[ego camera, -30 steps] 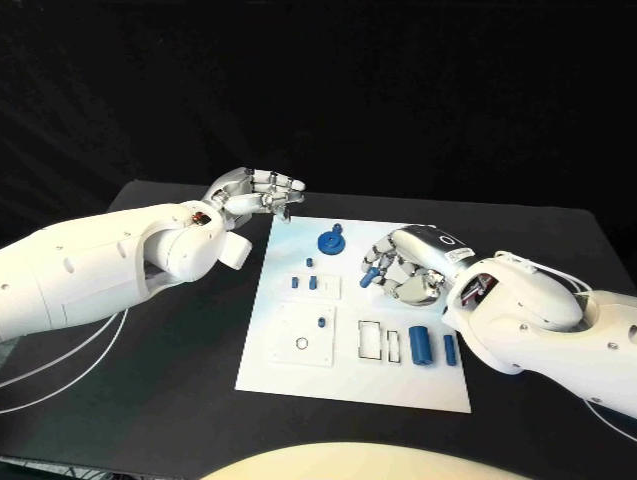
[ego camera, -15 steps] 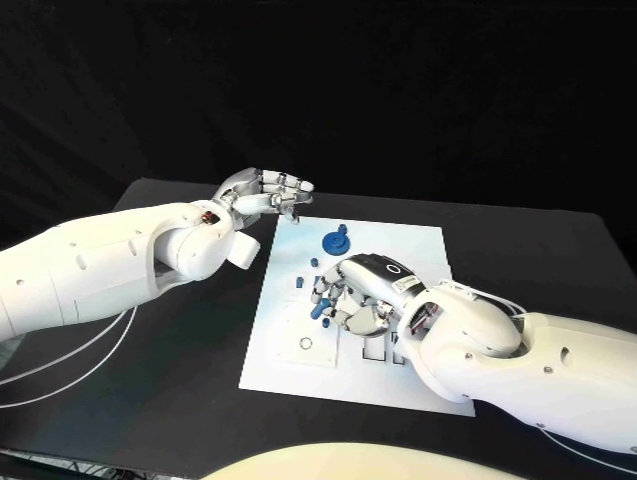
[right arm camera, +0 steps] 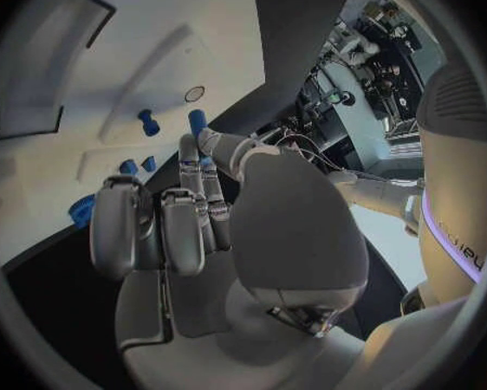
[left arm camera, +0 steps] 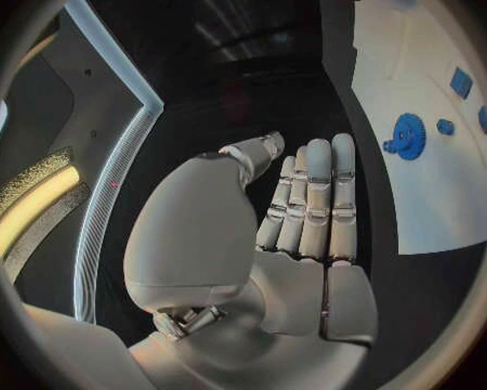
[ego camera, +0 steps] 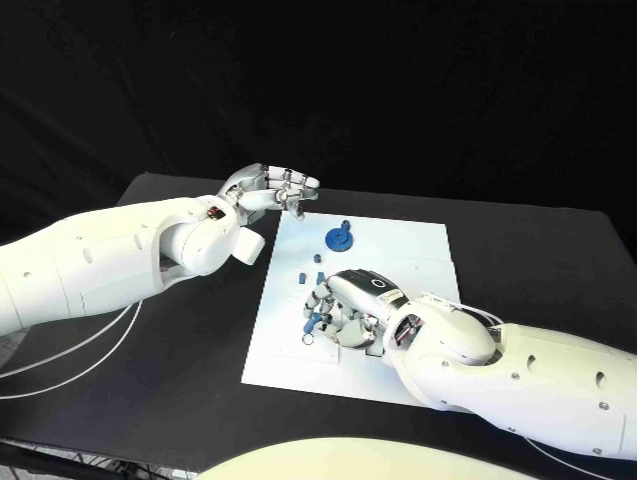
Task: Assemble the parts on the task board
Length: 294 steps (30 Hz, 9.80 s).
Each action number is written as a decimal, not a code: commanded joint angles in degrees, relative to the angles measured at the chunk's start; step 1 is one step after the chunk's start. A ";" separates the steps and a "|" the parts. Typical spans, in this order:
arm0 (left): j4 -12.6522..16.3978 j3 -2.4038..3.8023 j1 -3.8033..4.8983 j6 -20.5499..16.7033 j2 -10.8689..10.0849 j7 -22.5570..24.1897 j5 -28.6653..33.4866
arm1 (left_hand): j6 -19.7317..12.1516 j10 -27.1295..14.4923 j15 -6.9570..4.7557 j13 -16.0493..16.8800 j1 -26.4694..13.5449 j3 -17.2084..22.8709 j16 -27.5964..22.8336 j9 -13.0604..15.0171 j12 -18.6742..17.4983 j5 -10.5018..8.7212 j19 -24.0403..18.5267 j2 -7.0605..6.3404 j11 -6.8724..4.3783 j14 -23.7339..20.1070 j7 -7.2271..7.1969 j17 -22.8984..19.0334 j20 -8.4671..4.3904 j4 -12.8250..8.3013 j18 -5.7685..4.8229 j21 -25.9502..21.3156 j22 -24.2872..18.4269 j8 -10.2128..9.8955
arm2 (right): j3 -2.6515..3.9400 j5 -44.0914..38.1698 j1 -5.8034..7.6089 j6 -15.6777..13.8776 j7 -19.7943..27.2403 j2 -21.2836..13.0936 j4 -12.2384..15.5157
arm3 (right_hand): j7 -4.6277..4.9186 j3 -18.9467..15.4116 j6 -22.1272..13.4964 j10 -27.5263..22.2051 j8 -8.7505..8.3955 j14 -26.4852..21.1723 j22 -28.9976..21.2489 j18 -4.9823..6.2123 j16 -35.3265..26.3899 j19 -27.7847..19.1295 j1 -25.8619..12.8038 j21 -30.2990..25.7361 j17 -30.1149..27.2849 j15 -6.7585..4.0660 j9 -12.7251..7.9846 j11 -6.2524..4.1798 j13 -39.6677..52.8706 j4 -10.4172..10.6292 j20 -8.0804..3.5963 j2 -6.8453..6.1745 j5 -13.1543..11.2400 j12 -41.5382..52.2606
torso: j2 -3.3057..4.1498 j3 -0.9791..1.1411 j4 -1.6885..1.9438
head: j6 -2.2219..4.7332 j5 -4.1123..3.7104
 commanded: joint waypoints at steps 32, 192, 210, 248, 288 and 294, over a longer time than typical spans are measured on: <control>0.27 0.03 0.06 0.92 -0.16 -0.05 0.70 | -0.32 -0.36 0.10 0.05 0.19 -0.33 -0.38 -0.05 0.36 0.07 0.38 0.52 0.01 -0.17 -0.10 -0.09 -0.07 0.06 0.87 -0.20 -0.06 0.32 | -0.48 -3.91 -0.92 6.28 -1.97 1.26 -1.22 | 0.37 0.41 -0.15 1.70 0.97 2.32 11.06 -0.53 0.00 1.52 -0.29 -0.37 -0.15 -0.42 5.55 -1.41 0.15 -0.40 -0.32 0.75 0.20 -0.36 | -0.04 -0.05 0.03 | -0.87 0.42; 0.14 -0.51 0.02 2.89 -0.19 -0.34 1.60 | -0.79 -1.36 0.23 0.04 -0.96 -0.82 -0.38 -0.22 1.49 0.20 0.58 0.33 0.05 -0.41 -0.12 -0.26 0.17 1.24 0.87 -1.55 -1.02 0.65 | -0.27 24.45 1.36 4.98 -19.08 -17.28 10.01 | -2.38 -41.43 -4.48 11.25 9.70 4.71 14.23 -2.83 6.56 5.07 -7.87 12.54 12.50 -2.56 11.30 -4.21 75.22 12.12 -2.11 9.68 12.97 72.50 | -1.37 0.21 -1.45 | 0.00 -5.68; 0.30 -0.51 0.03 3.41 -0.33 -0.77 2.70 | -0.90 -1.54 0.29 0.01 -1.09 -0.83 -0.37 -0.26 1.69 0.16 0.71 0.35 0.13 -0.48 -0.05 -0.30 0.18 1.43 0.85 -1.75 -1.18 0.71 | -0.28 22.92 0.85 4.92 -19.63 -13.57 7.53 | -2.53 -43.45 -4.20 11.53 10.28 4.74 14.23 -2.83 6.56 5.07 -13.25 12.57 12.58 -2.63 11.87 -4.31 75.66 12.09 -2.17 10.20 12.93 72.67 | -1.35 0.19 -1.46 | -0.25 -5.27; 0.40 -0.51 0.03 3.16 -0.89 -1.22 3.09 | -1.04 -1.88 0.40 -0.04 -2.08 -0.88 -0.25 -0.31 2.10 0.14 0.90 0.83 0.16 -0.49 -0.04 -0.32 0.32 2.62 0.84 -2.42 -1.66 0.89 | -0.29 15.48 0.16 4.96 -17.46 -16.96 10.80 | -2.68 -45.10 -4.89 11.67 12.30 4.80 14.20 -2.81 6.61 5.01 -21.27 12.45 12.99 -2.71 13.83 -4.36 76.23 12.06 -2.19 8.59 1.67 72.26 | -1.42 0.20 -1.61 | -0.25 -4.80; 0.27 -0.51 0.04 3.67 -0.72 -1.88 2.90 | -1.18 -2.14 0.42 -0.07 -2.18 -0.70 -0.19 -0.35 2.33 0.14 1.09 1.24 0.18 -0.54 -0.02 -0.34 0.35 3.04 0.85 -2.77 -1.93 0.98 | -0.30 16.15 -0.21 7.55 -16.89 -15.50 7.43 | -2.83 -44.81 -4.69 12.06 11.66 4.84 14.28 -2.87 6.67 5.09 -7.71 12.77 13.27 -2.86 13.14 -4.58 76.78 11.27 -2.37 8.81 5.92 72.53 | -1.40 0.24 -1.56 | -0.76 -4.90; 0.27 -0.51 0.04 3.69 -0.79 -1.92 2.88 | -1.18 -2.14 0.42 -0.07 -2.18 -0.70 -0.19 -0.35 2.33 0.14 1.09 1.24 0.18 -0.54 -0.02 -0.34 0.35 3.04 0.85 -2.77 -1.93 0.98 | -0.31 16.19 -0.24 7.83 -16.69 -15.65 7.53 | -2.85 -42.72 -4.53 12.00 11.16 4.83 14.26 -2.85 6.65 5.06 -4.52 12.68 13.25 -2.89 12.65 -4.61 76.78 11.38 -2.40 7.64 5.35 72.41 | -1.38 0.23 -1.55 | -0.86 -4.88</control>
